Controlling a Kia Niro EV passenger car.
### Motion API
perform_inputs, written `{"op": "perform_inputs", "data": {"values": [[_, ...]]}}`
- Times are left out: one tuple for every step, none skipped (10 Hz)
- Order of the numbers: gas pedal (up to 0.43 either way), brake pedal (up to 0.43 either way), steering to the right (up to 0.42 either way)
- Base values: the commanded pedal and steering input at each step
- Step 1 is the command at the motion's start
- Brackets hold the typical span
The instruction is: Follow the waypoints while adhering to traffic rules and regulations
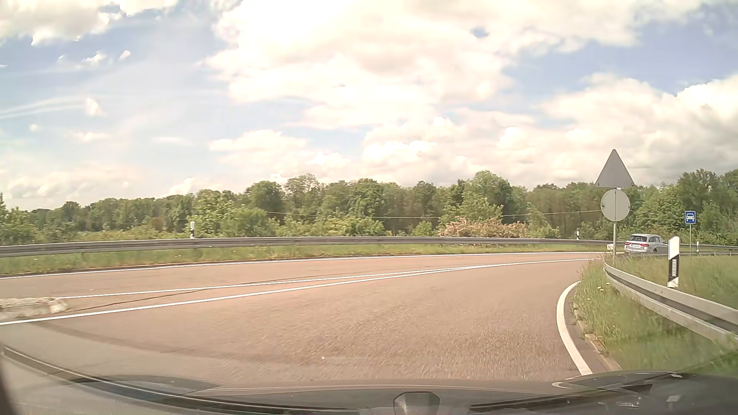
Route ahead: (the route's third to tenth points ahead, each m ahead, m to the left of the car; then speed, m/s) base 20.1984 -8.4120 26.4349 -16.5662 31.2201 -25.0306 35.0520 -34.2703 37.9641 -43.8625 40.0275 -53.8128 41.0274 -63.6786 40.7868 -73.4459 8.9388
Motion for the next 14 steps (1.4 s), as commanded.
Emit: {"op": "perform_inputs", "data": {"values": [[0.067, 0.000, 0.189], [0.067, 0.000, 0.188], [0.067, 0.000, 0.188], [0.067, 0.000, 0.187], [0.067, 0.000, 0.187], [0.067, 0.000, 0.187], [0.067, 0.000, 0.187], [0.067, 0.000, 0.187], [0.067, 0.000, 0.187], [0.067, 0.000, 0.187], [0.067, 0.000, 0.187], [0.067, 0.000, 0.186], [0.067, 0.000, 0.185], [0.067, 0.000, 0.184]]}}
